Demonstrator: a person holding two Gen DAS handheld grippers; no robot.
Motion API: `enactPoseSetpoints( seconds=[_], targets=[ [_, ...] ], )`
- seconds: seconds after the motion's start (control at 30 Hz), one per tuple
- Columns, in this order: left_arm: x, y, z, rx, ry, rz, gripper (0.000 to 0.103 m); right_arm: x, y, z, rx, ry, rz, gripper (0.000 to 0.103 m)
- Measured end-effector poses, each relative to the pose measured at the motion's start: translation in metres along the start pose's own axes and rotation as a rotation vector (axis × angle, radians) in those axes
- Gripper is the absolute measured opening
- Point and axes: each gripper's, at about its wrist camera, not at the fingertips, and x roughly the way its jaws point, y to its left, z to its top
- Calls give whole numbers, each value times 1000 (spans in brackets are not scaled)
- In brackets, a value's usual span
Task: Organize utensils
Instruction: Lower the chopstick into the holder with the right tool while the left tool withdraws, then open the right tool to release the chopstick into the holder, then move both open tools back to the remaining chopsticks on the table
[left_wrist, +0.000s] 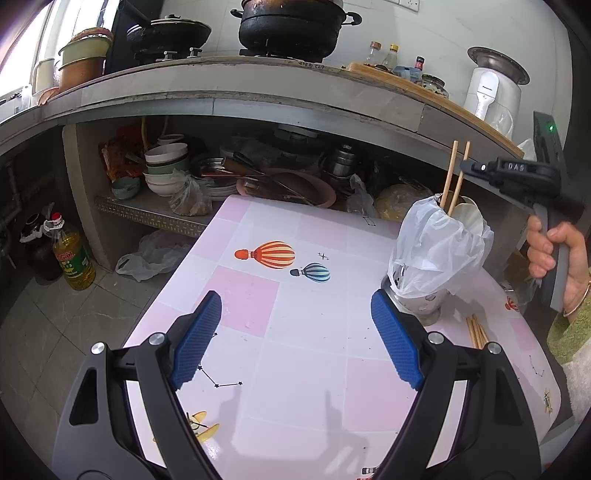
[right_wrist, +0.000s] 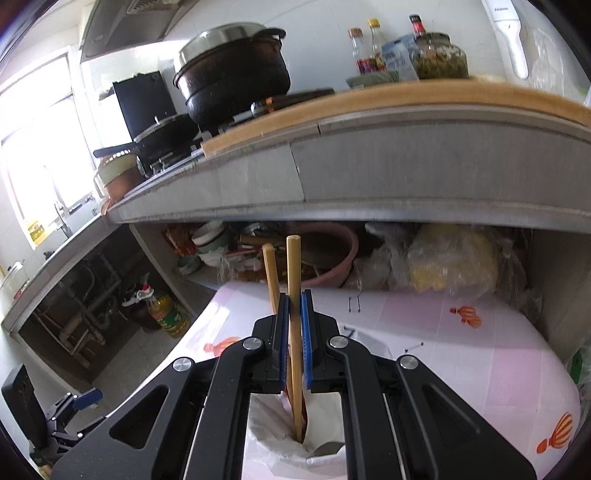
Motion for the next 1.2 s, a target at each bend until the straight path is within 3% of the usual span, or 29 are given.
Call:
enactPoseSetpoints(
  seconds=[0.5,0.63,0.9,1.03,1.2],
  targets=[
    [-5,1,1,-8,-7,-3,79,2,-3,-4,36,68,9,8],
    [-6,-2,1,-1,-7,-4,79,-8,-3,-5,33,53,7,27],
    [-7,-11,-1,12,-4,-15,79,-64,-13,-10,64,-18,37,32],
    [-7,-14,-3,24,-1,-21,79,-101,-28,-32,75,-28,11,34],
    [-3,-24,-6,35,16,-36,79,-136,-51,-84,94,23,-108,34]
  ],
)
